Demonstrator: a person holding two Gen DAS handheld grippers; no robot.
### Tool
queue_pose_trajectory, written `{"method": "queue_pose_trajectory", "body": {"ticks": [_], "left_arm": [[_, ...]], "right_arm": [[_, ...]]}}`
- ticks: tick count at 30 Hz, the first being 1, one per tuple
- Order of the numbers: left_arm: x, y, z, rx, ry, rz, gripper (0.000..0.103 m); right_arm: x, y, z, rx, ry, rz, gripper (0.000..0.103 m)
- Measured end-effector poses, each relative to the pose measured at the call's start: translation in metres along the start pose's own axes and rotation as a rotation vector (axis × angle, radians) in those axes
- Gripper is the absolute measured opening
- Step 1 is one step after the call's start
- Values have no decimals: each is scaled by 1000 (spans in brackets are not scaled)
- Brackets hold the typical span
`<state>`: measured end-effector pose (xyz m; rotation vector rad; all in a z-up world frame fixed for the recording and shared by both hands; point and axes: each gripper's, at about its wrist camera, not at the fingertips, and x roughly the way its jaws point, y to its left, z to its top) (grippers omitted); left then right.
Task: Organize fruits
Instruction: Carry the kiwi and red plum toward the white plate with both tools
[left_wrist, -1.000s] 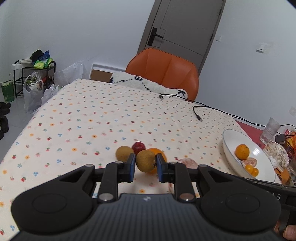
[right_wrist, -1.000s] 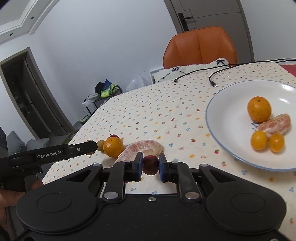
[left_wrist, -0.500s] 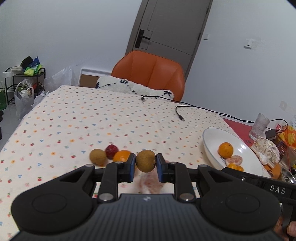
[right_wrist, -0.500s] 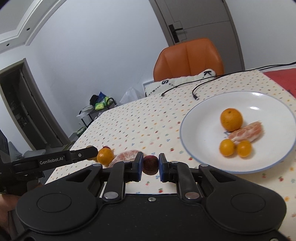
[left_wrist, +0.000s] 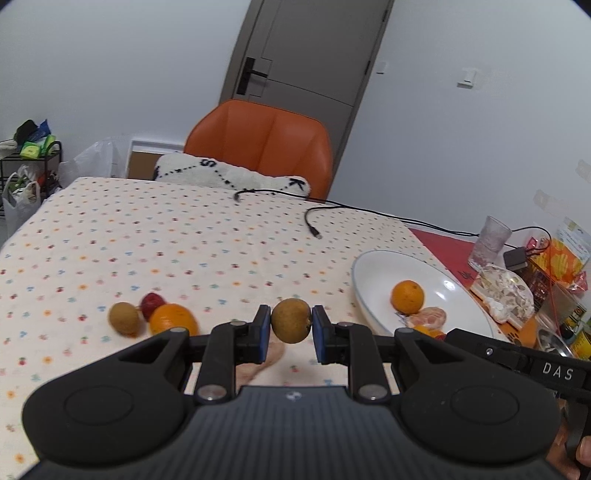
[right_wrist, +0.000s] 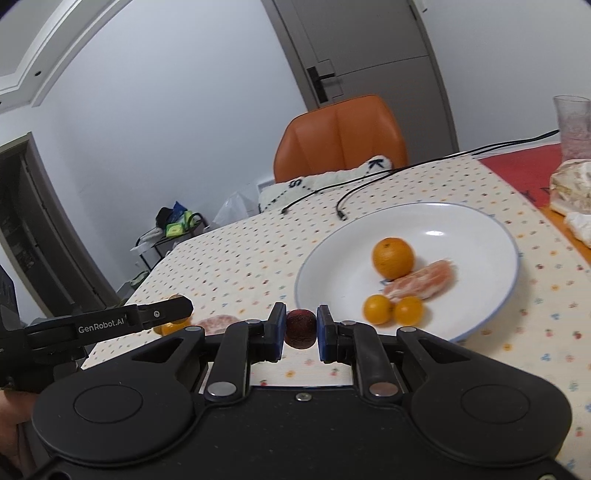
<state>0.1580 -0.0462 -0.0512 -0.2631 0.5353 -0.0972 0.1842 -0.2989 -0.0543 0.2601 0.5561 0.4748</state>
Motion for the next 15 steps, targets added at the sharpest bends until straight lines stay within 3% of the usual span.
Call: {"method": "queue_pose_trajectory", "body": {"ticks": [15], "left_arm": [[23,-37,0,36,24,-60,22]], "right_arm": [[-17,-31,4,35,-29,-63,16]]}}
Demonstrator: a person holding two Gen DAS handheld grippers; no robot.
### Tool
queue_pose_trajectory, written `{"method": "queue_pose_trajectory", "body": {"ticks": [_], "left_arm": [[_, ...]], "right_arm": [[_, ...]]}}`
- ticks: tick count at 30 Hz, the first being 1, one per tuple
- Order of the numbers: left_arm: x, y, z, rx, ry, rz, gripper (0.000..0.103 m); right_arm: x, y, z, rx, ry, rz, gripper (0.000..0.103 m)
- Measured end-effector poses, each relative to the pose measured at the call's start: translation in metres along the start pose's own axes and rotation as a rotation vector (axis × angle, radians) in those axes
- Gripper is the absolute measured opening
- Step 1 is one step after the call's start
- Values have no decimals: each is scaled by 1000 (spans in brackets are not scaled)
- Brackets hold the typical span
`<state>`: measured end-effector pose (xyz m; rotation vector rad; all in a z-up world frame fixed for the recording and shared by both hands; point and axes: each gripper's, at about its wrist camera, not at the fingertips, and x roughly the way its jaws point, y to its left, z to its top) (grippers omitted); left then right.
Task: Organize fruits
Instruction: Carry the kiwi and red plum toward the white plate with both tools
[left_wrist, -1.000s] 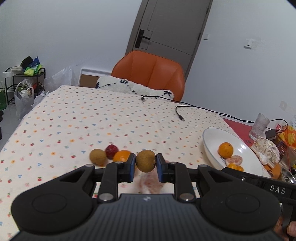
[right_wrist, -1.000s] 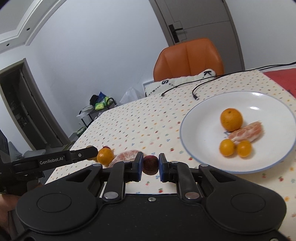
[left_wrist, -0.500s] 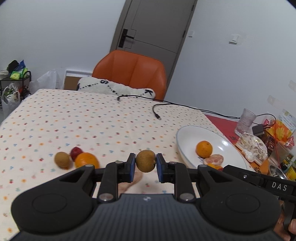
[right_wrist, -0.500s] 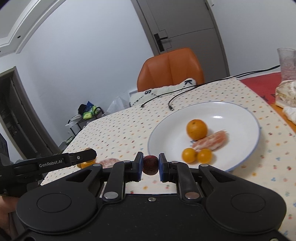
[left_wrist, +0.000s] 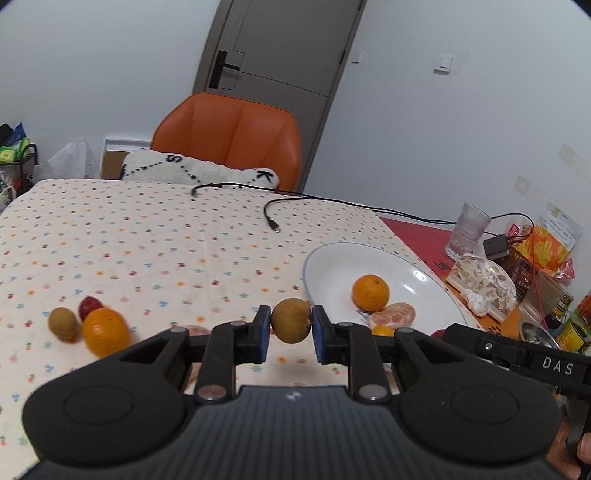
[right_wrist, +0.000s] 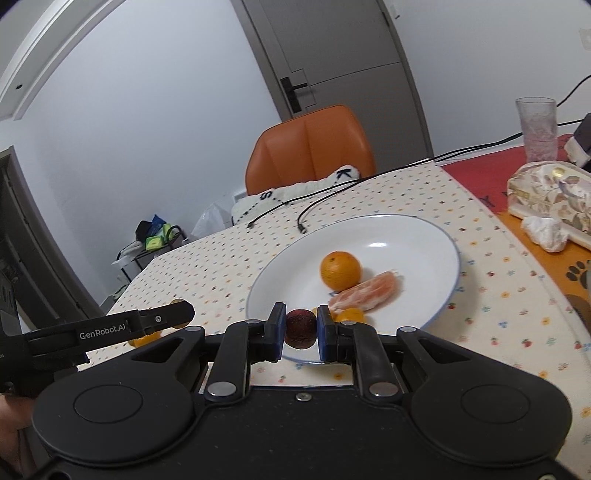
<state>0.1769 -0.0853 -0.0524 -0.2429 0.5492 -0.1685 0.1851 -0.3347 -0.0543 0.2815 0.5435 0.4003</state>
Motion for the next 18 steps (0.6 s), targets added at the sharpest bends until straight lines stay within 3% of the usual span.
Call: {"method": "queue_pose_trajectory", "body": {"ticks": [13,18], "left_arm": [[24,-23,3,35,29,-25,22],[33,-29,3,47,40,-25,22]], "right_arm": [[2,-30,5,51,-8,-41,16],[5,-37,4,62,-4,-54,25]]}}
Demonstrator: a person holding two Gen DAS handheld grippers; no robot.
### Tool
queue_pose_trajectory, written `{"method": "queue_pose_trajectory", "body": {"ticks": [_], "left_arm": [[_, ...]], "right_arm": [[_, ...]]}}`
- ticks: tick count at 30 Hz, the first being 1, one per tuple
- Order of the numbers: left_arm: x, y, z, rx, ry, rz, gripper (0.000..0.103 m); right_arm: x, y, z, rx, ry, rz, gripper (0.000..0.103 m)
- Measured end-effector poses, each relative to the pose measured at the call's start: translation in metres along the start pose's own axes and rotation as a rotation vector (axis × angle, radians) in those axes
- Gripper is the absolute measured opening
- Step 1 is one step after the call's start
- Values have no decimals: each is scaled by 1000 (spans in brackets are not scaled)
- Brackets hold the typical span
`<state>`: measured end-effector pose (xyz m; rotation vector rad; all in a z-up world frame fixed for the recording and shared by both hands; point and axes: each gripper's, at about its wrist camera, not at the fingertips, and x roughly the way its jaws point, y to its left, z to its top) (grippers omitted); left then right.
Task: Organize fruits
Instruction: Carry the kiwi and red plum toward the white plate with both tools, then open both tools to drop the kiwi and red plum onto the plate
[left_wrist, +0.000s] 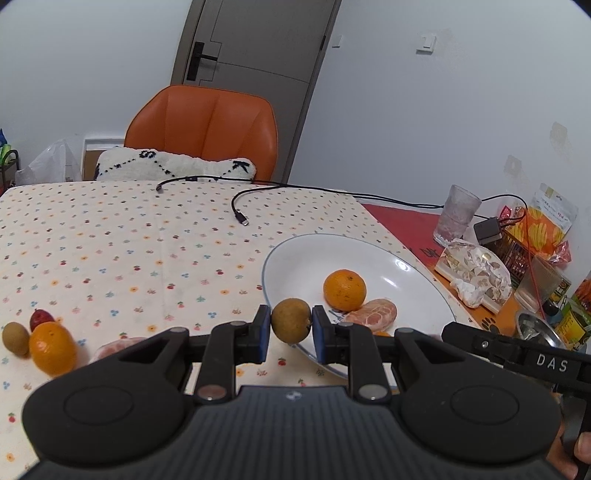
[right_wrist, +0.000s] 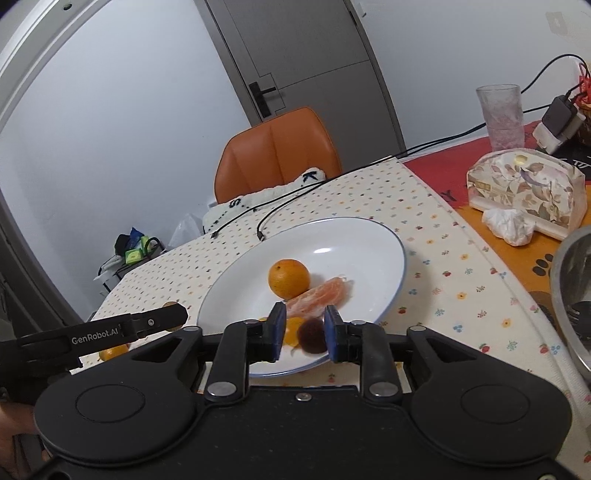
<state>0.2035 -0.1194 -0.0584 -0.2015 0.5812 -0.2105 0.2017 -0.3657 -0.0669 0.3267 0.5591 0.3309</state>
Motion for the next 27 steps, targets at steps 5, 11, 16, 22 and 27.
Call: {"method": "queue_pose_trajectory", "body": {"ticks": [5,11,16,22,27], "left_arm": [[9,-5,1,10,12,-1,22],[10,-9,2,16,-9,11,27],[6,-1,1,1,1,26,34],[-5,11,0,-13,2,62,47],[-17,18,-2,-11,-10,87,60]], "right_arm": [[3,-7,-2,14,16,12,27],[4,-7,-4,17,23,21,29],[6,-4,-6,17,29,33,29],[6,4,-8,10,32,41,33],[6,14,-10,-3,30,25,44]]}}
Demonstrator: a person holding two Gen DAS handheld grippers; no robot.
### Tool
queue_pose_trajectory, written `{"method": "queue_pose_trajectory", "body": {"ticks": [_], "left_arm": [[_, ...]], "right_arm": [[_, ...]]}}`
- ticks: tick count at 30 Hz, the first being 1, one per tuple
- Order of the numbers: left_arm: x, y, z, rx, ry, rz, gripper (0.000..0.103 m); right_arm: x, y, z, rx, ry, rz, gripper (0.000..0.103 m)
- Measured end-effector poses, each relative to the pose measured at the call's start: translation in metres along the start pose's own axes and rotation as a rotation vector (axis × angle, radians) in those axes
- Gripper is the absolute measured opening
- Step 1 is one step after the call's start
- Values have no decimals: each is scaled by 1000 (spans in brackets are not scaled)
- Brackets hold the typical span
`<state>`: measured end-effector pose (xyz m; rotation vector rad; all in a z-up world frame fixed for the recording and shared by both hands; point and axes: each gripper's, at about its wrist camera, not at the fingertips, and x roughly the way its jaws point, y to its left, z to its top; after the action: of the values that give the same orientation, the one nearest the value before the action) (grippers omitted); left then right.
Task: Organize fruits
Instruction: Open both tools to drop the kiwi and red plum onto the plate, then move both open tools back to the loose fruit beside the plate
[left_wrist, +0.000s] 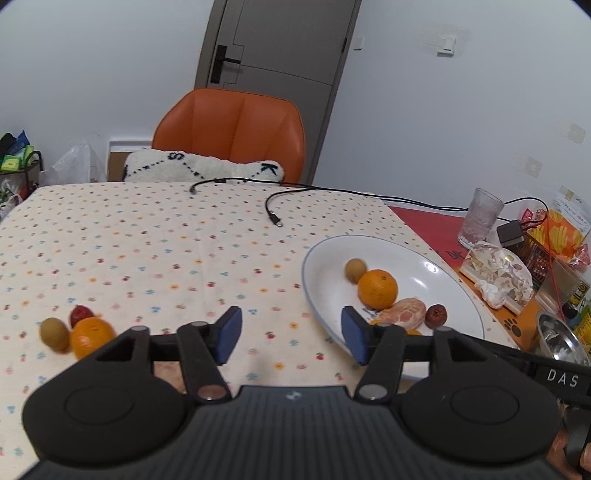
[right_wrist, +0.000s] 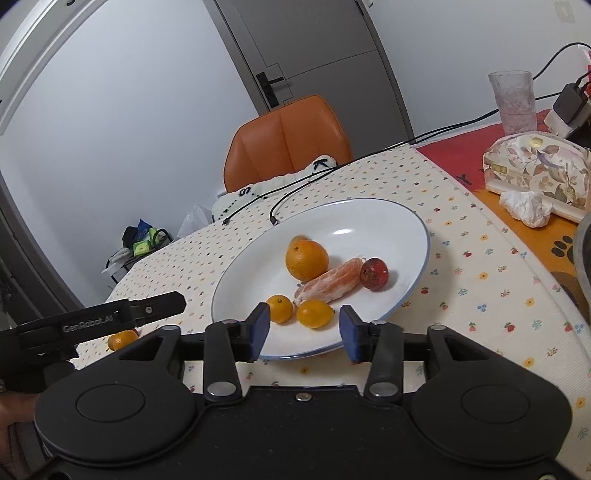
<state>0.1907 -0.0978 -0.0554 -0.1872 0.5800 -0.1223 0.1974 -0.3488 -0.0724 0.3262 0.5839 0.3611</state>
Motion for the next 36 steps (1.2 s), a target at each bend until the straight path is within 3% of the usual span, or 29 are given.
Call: {"method": "queue_pose_trajectory", "body": {"ticks": [11,16,28,36], "left_arm": [[-24,24,-1,-21,-19,81,81],[-32,35,-2,-31,-13,109,81],[-47,59,-7,-53,-18,149,82],[-55,73,-9,-68,-20,171,82]], "right_arm": [[0,28,-3,-63,-12,-23,62],[1,38,-4,-79,-19,-23,74],[3,59,-7,-103,-19,-12,86],[6,72,-10,-121,-13,-2,88]]}}
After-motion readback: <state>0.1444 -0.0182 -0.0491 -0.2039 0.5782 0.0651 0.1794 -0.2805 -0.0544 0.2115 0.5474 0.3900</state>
